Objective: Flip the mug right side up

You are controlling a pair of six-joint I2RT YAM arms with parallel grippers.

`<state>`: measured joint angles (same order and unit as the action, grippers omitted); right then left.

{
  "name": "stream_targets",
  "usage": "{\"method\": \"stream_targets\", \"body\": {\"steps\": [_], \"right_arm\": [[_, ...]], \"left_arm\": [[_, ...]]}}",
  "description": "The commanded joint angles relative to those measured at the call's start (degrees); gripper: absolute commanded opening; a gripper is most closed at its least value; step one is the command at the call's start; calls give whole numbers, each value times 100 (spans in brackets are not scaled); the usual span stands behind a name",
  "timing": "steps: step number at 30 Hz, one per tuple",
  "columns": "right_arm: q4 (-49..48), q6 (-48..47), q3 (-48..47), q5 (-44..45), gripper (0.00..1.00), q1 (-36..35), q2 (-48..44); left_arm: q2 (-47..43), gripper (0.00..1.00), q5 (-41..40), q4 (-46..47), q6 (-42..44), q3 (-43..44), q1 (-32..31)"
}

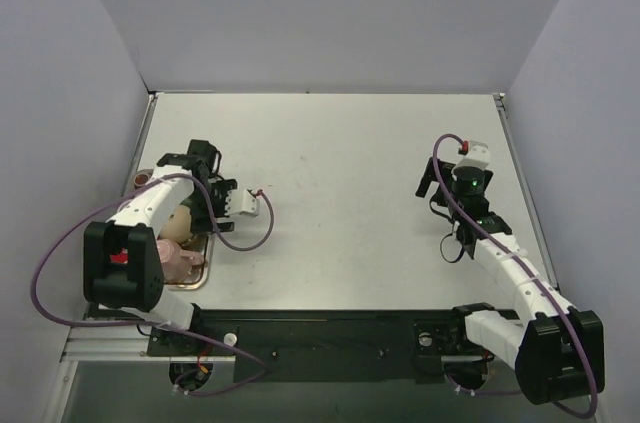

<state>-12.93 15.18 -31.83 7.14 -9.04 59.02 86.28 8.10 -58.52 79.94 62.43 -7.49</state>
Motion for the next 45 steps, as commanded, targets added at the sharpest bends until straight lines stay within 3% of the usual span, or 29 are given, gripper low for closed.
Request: {"method": "stream_targets", "body": {"steps": [1, 5, 12, 16, 18, 26, 29, 32, 35, 41, 42, 45], "right_arm": [[-70, -41, -121, 103, 97, -54, 135], [-96, -59, -139, 113, 97, -72, 214], [-87, -77, -156, 121, 97, -98, 267], [-78, -68, -165, 113, 97, -107, 250], [-61, -68, -174, 112, 97, -98, 241], [491, -103, -524, 112, 97, -247, -4], [888, -94, -797, 113, 97, -440, -189], [1204, 37, -1104, -185, 97, -887, -470], [1074, 248, -1228, -554, 97, -1485, -734], [99, 608, -1650, -1134, 97, -3373, -525], [-42, 661, -1772, -1301, 97, -3490, -471], [-1093, 1292, -1922, -2204, 97, -3728, -42]], "left_arm": [[354, 85, -369, 236, 329, 49, -25], [653, 78, -537, 139, 460, 67, -7], [785, 46, -757, 430, 680, -284, -25], [706, 22, -591, 289, 654, -153, -16], [636, 0, -441, 210, 619, -30, -34], [-111, 0, 507, 78, -82, 891, -42], [-357, 0, 1026, 43, -1222, 1455, -16], [-533, 0, 2182, -72, -2103, 2034, 1], [-874, 0, 2898, 873, -4074, 2001, -51], [-1553, 0, 4383, 2933, -7524, 1806, -122], [-1457, 0, 4724, 3134, -8372, 1877, -122], [-1368, 0, 5376, 3741, -9574, 1922, -183]]}}
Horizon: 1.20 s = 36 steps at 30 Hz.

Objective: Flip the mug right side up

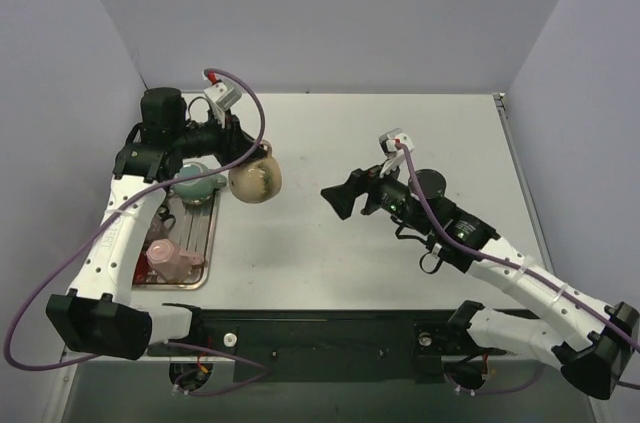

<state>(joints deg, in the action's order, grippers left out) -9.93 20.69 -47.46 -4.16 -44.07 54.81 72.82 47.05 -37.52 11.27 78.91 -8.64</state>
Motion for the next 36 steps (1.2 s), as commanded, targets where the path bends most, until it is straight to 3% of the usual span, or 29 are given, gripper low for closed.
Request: {"method": "stream_targets", "body": {"steps": [1, 15, 17, 19, 20, 21, 22, 24, 25, 30, 33, 36], "right_arm": [[-1571, 909, -395, -1278, 97, -242, 486], [-3337, 2210, -967, -2122, 71, -743, 1761], [-3628, 2325, -1002, -2263, 58, -752, 1849], [-3647, 2291, -1054, -2325, 31, -752, 1867], [-3604, 2256, -1046, -2317, 10, -752, 1850], [-3360, 2090, -1037, -2274, 1, -752, 1789], [-3122, 1958, -1046, -2203, 0, -752, 1744], [-2149, 1449, -1072, -1757, 0, -743, 1543], [-1318, 1003, -1159, -1206, 0, -752, 1377], [1500, 23, -1625, 1037, 0, -419, 1313], [2563, -91, -1670, 1260, 0, 641, 1733], [2979, -196, -1617, 1113, 0, 1802, 2418]], "left_arm": [[-65, 0, 1518, 1860, -2970, 239, -119], [-101, 0, 1808, 2925, -3799, -42, -427], [-66, 0, 1799, 3083, -3886, -174, -463], [-48, 0, 1808, 3347, -4035, -358, -471], [-22, 0, 1799, 3408, -4010, -403, -463], [-4, 0, 1808, 3383, -3940, -464, -454], [22, 0, 1799, 3174, -3643, -473, -419], [74, 40, 1528, 2334, -2960, -351, -332], [110, 84, 1179, 2023, -2703, -159, -279], [285, 86, -677, -164, -86, 537, -129], [312, 87, -1512, -1062, 1313, 748, -155], [286, 87, -2023, -2142, 2806, 626, -225]]}}
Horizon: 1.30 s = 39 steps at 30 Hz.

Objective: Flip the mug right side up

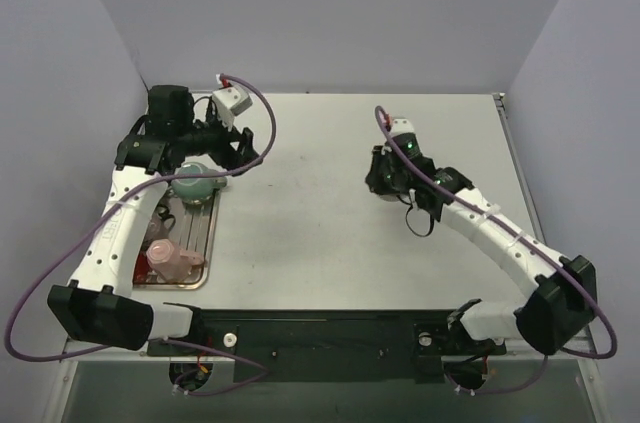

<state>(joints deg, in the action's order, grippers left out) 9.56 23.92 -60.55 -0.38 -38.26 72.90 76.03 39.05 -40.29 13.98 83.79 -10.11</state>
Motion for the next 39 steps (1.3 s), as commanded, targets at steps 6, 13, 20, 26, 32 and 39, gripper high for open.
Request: {"method": "stream_targets", "body": {"steps": [6, 13, 20, 26, 32, 39], "right_arm": [[960, -590, -281, 144, 0, 2585, 1611], [819, -555, -212, -401, 0, 3228, 2131], [573, -468, 105, -665, 25, 3545, 1974], [713, -450, 132, -665, 47, 3571, 1719], [916, -511, 298, -305, 68, 3369, 840], [1249, -617, 281, -208, 74, 3053, 102]], "left_arm": [[-1, 87, -2005, -3386, 4093, -423, -114], [-26, 86, -2805, -3864, 5060, -1399, -26], [-369, 86, -3376, -2783, 5527, -2735, 9], [-536, 86, -3781, -1842, 5783, -3404, 0], [-405, 79, -4343, -1097, 5967, -4089, -88], [17, 28, -4644, -1164, 5941, -3985, -79]]}}
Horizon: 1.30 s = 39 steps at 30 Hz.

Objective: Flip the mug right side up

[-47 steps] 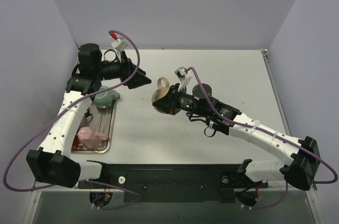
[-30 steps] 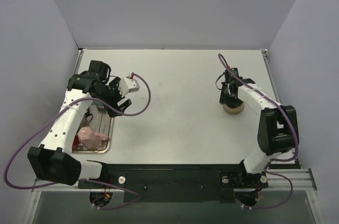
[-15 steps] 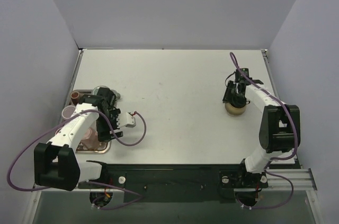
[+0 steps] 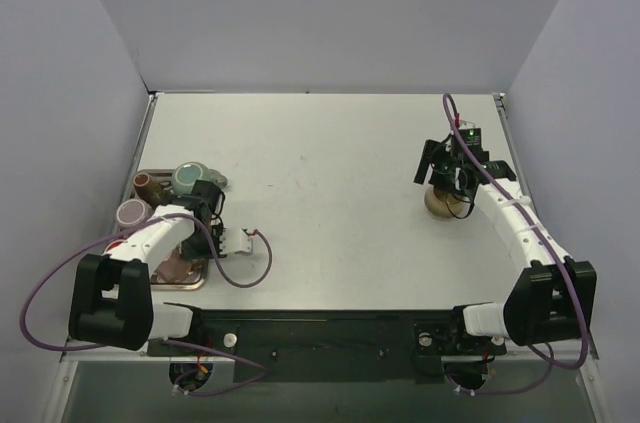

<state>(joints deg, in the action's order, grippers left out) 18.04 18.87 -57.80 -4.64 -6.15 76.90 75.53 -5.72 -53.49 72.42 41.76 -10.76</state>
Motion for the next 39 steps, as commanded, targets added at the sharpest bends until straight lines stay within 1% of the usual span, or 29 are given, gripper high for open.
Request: {"method": "stream_targets", "body": {"steps": [1, 2, 6, 7, 10, 11, 12, 13, 14, 15, 16, 17, 18, 19, 20, 21, 22, 23, 24, 25, 26, 27, 28, 30, 32, 35, 37, 39], "right_arm": [[410, -129, -3, 262, 74, -219, -351], [445, -121, -12, 306, 74, -246, -439], [630, -182, -82, 595, 74, -474, -702], [700, -191, -117, 605, 74, -544, -807], [797, -217, -161, 614, 75, -746, -1089], [797, -244, -170, 596, 75, -895, -1255], [789, -252, -170, 518, 75, -966, -1361], [701, -287, -127, 509, 75, -1167, -1588], [640, -296, -100, 300, 75, -1273, -1669], [465, -314, -56, 271, 75, -1579, -1887], [333, -323, -30, 245, 76, -1965, -1968], [88, -323, 40, 201, 76, -2169, -2134], [-97, -340, 58, 62, 76, -2597, -2205], [-508, -349, 145, -96, 76, -2828, -2293], [-730, -323, 259, -420, 77, -3169, -2337], [-1306, -271, 330, -606, 76, -3356, -2399], [-1573, -157, 453, -860, 76, -3653, -2417], [-2194, -78, 515, -932, 77, -3752, -2382], [-2748, 106, 594, -1098, 77, -3970, -2356], [-2988, 212, 629, -1178, 77, -4042, -2260], [-3495, 448, 664, -1344, 77, -4182, -2198], [-3701, 564, 665, -1416, 77, -4236, -2014], [-4068, 730, 621, -1512, 77, -4358, -1917], [-4518, 933, 516, -1706, 77, -4525, -1488], [-4713, 1109, 341, -1829, 77, -4640, -1171], [-4880, 1241, 173, -2040, 75, -4763, -897], [-5240, 1443, 138, -2102, 73, -4825, -756], [-5460, 1557, -11, -2207, 67, -4869, -589]], "left_arm": [[67, 19, -106, 16, 123, 306, -13], [41, 0, 17, -55, 123, 368, -22], [-169, 0, 570, -521, -17, 903, -22], [-205, 0, 572, -626, -192, 1139, -22], [-205, 0, 1124, -934, -710, 1904, -5], [-162, 0, 1526, -1117, -1017, 2367, -5], [-135, 0, 1756, -1206, -1202, 2590, 22], [-91, 0, 2280, -1259, -1683, 3027, 22], [-65, 0, 2564, -1190, -2175, 3205, 22], [-30, 0, 2993, -1103, -2528, 3538, 13], [-12, 0, 3258, -980, -3088, 3663, 13], [-3, 0, 3661, -857, -3364, 3890, 4], [-3, 0, 3909, -621, -3958, 4049, 13], [-38, 0, 4338, -514, -4199, 4103, 4], [-73, 0, 4542, -330, -4662, 4225, -5], [-91, 0, 5014, -267, -4850, 4279, -13], [-160, 0, 5202, -49, -5235, 4340, -22], [-196, 0, 5508, 92, -5525, 4358, -48], [-318, 0, 5668, 424, -5972, 4358, -57], [-380, 0, 5887, 584, -6133, 4358, -101], [-494, 0, 6019, 856, -6457, 4341, -127], [-565, 0, 6264, 1006, -6573, 4323, -162], [-644, 0, 6354, 1243, -6853, 4315, -172], [-627, 0, 6801, 1420, -7205, 4402, -189], [-627, 0, 6917, 1622, -7627, 4411, -215], [-636, 0, 6944, 1798, -7725, 4324, -251], [-618, 0, 6996, 1973, -7891, 4227, -294], [-609, 0, 7128, 2280, -8128, 4096, -312]]}}
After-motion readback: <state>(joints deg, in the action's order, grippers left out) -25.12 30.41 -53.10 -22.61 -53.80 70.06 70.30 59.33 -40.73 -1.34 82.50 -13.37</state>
